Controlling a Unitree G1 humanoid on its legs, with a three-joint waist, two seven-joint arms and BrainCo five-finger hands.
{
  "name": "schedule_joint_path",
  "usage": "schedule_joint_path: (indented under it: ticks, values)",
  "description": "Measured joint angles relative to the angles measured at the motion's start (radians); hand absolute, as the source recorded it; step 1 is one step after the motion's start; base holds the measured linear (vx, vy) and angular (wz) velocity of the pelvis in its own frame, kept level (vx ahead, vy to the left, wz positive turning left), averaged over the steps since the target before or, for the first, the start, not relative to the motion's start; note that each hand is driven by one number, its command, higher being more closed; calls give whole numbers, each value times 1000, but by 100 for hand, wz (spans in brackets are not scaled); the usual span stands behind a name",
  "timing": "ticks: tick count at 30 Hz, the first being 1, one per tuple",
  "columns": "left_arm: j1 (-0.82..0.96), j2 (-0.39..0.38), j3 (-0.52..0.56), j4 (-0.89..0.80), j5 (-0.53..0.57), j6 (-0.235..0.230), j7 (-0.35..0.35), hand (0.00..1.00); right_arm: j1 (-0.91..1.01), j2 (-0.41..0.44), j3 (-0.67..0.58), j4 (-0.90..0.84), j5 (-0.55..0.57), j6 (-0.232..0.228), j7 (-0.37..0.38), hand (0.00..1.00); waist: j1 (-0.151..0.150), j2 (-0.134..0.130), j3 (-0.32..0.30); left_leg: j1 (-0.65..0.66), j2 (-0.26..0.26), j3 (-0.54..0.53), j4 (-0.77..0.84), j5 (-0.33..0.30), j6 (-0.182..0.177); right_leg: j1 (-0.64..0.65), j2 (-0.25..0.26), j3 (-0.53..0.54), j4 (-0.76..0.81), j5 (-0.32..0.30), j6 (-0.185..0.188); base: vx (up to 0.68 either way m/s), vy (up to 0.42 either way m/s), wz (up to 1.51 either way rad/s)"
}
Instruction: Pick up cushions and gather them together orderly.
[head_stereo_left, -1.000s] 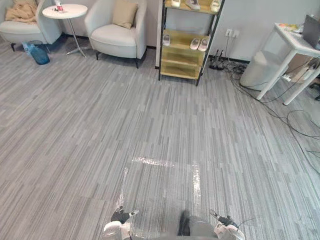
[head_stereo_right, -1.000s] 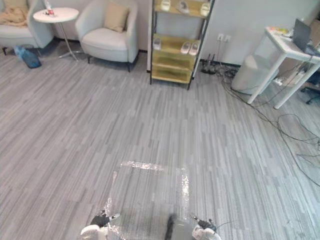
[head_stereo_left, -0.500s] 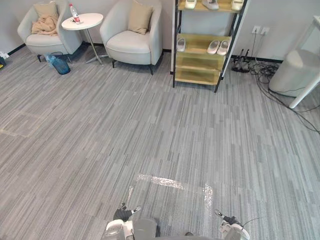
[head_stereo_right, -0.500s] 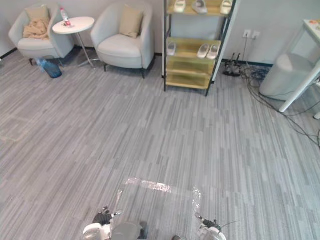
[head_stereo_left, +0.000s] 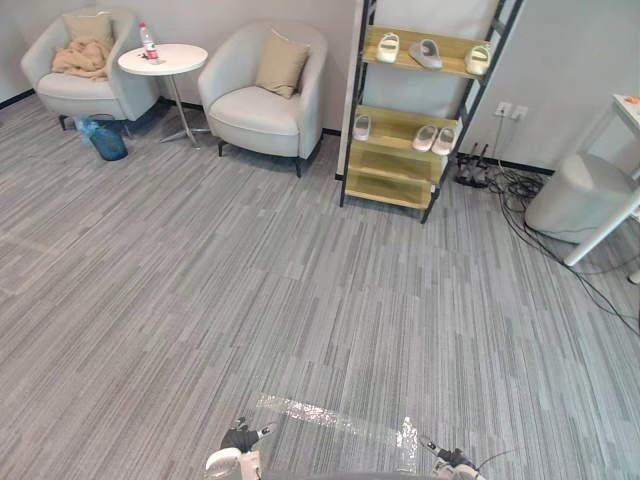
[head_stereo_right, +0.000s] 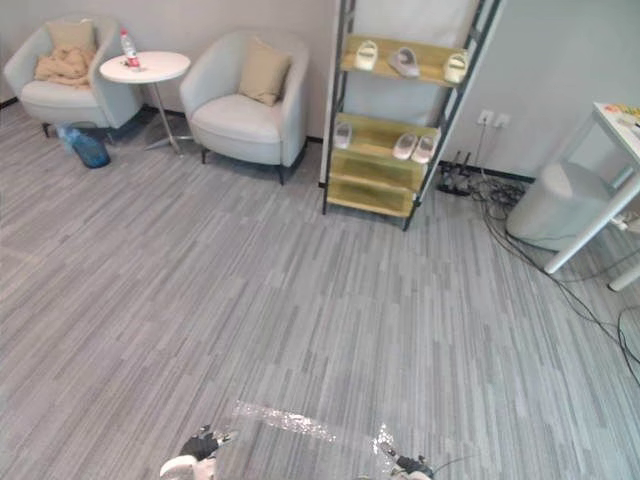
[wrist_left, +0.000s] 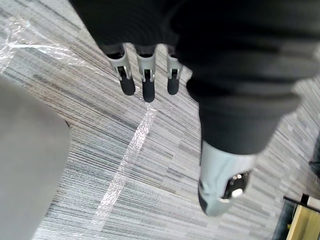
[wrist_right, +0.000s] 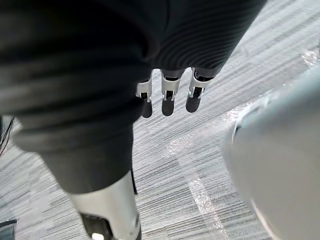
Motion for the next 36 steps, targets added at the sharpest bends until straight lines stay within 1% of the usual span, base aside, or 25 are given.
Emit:
schedule_joint_path:
  ticks: [2,5,7,8,9,10,11,12,13,14,15,16,17,18,20,21,23,25,30,36]
  values:
    - [-3,-9,7,2,1,0,1,0,-13,-7,-4,8,0,-4,0,0,-1,16,7,-5,9,1,-6,-4,-7,27,15,-2,-65,3,-3,98,-99,-14]
    - [-3,-10,7,11,2,0,0,0,-16,-12,-6,18,0,-4,-1,0,-5,22,9,-3,12,-19,-9,-5,-8,56,26,-10,-113,12,-11,51,-68,2]
    - [-4,-8,8,16,4,0,0,0,-4,-12,-5,20,0,-4,0,0,-6,24,7,-3,12,-36,-9,-7,-12,85,27,-30,-142,12,-10,7,-33,33]
    - [-4,-12,12,13,7,0,0,0,-4,-13,4,20,0,-4,0,0,-8,26,13,-24,13,-50,31,-26,-38,95,32,-42,-149,11,-10,-16,-25,42]
    - [-5,-13,17,7,9,1,0,0,-4,-15,12,20,1,-4,0,0,-8,31,19,-51,14,-54,94,-48,-52,101,35,-53,-155,10,-11,-28,-4,47]
    - [-6,-15,19,-15,9,0,1,0,-7,-17,25,18,3,-5,-2,0,-6,28,31,-104,13,-51,212,-72,-68,116,39,-59,-164,10,-11,-73,9,40]
    - [-15,-15,19,-31,9,0,1,0,-9,-21,37,15,3,-5,-2,0,-1,30,44,-153,11,-47,320,-76,-76,123,42,-63,-161,10,-12,-106,18,27]
    - [-18,-17,18,-39,6,0,2,0,-10,-30,52,15,10,-5,-4,0,13,37,52,-194,8,-47,403,-76,-76,133,42,-58,-162,9,-13,-106,25,5]
    - [-17,-16,17,-38,5,0,2,0,-13,-35,52,15,10,-4,-5,0,24,42,52,-201,2,-50,428,-76,-76,137,42,-51,-163,10,-12,-79,60,-8]
    - [-15,-19,16,-38,3,0,2,0,-23,-36,52,13,11,-4,-9,0,31,37,54,-211,-3,-52,437,-80,-72,135,37,-34,-178,5,-19,-60,92,-11]
    - [-26,-24,16,-38,1,0,1,0,-35,-37,53,13,11,-4,-11,0,31,48,59,-217,-8,-64,404,-118,-18,135,35,-18,-197,10,-22,-63,101,-7]
    - [-29,-31,17,-38,2,1,0,0,-42,-41,51,13,11,-5,-12,0,31,56,62,-224,-10,-81,350,-115,-16,127,37,-12,-197,16,-15,-92,126,-18]
    - [-24,-46,23,-41,-2,-1,0,0,-40,-46,51,18,11,-4,-12,0,40,66,59,-217,-2,-68,269,-90,-19,111,43,6,-175,18,5,-60,107,-31]
    - [-21,-34,17,-41,2,-1,3,0,-43,-30,57,15,11,-3,-11,0,48,59,57,-187,-12,-53,219,-68,-8,111,38,49,-173,18,5,-13,108,-35]
    - [-23,-26,17,-40,1,2,3,0,-36,-18,72,11,11,-3,-11,0,48,40,49,-149,-33,-35,165,-42,2,113,17,87,-161,11,12,72,81,-21]
    - [-15,-26,17,-40,1,2,2,0,-27,-16,73,11,11,-3,-11,0,48,38,47,-138,-39,-28,150,-37,6,114,10,90,-158,7,18,84,78,-20]
    - [-9,-30,16,-38,2,2,0,0,-13,-13,89,-1,10,-4,-11,0,47,36,19,-114,-51,-24,117,-30,13,117,-1,92,-160,3,22,105,51,-13]
    - [-9,-36,15,-37,2,2,-2,0,6,-9,89,-28,9,-5,-9,0,47,39,18,-90,-57,-29,103,-26,15,132,-7,83,-164,-1,27,121,13,5]
    - [-9,-39,6,-36,2,2,-4,0,13,-7,67,-25,9,-4,-8,0,44,43,5,-74,-62,-69,99,-26,15,158,-6,56,-185,-1,28,90,-22,19]
    - [-2,-39,-2,-35,6,2,-4,0,15,-6,66,-25,9,-4,-7,0,45,47,-8,-71,-61,-75,80,-22,9,165,-5,56,-199,-1,29,22,-8,2]
